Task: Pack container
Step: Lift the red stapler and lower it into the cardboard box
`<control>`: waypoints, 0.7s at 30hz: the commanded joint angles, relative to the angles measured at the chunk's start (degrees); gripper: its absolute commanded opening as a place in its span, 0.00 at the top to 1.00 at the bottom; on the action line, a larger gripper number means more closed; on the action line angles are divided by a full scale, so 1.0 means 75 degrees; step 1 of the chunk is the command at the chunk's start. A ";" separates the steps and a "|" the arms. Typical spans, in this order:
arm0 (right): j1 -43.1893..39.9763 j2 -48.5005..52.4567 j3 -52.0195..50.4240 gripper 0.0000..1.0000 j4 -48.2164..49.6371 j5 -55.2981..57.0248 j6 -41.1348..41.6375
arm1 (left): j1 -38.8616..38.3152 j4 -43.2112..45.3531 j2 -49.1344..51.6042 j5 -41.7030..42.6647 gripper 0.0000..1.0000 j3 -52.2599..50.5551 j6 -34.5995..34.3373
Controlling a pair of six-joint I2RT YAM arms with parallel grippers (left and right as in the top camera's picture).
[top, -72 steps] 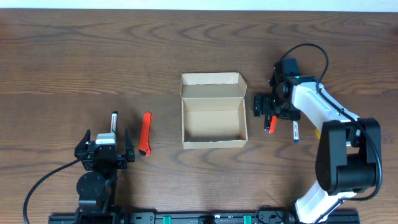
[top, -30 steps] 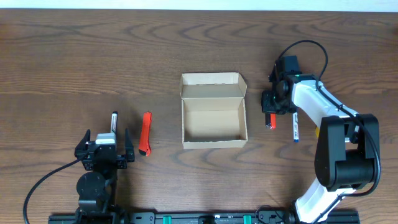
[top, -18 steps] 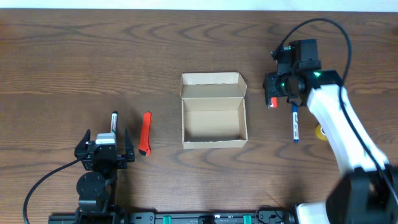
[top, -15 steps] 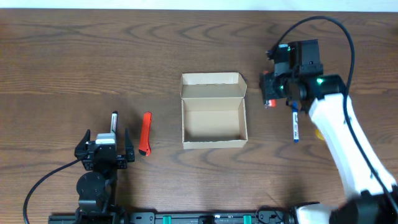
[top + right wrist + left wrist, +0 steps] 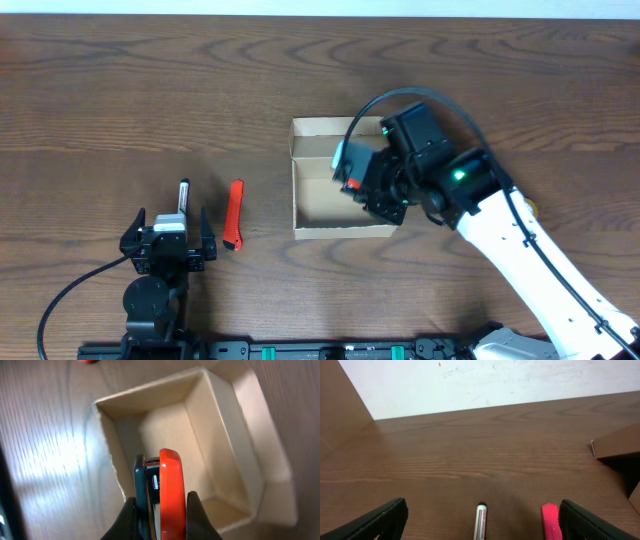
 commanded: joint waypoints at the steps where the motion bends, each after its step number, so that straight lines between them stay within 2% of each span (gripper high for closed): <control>1: 0.0184 -0.0003 0.0096 0.99 0.0181 -0.0111 -0.2005 | -0.0006 -0.0058 -0.0055 0.0032 0.04 -0.0216 0.0134; 8: 0.0146 0.0836 0.0096 0.99 0.0554 -0.0108 -0.2104 | -0.0006 -0.0061 -0.0055 0.0032 0.05 -0.0216 0.0131; 21: 0.0146 0.3413 0.0096 0.99 0.1527 -0.0146 -0.2267 | -0.0006 -0.0058 -0.0055 0.0032 0.05 -0.0216 0.0134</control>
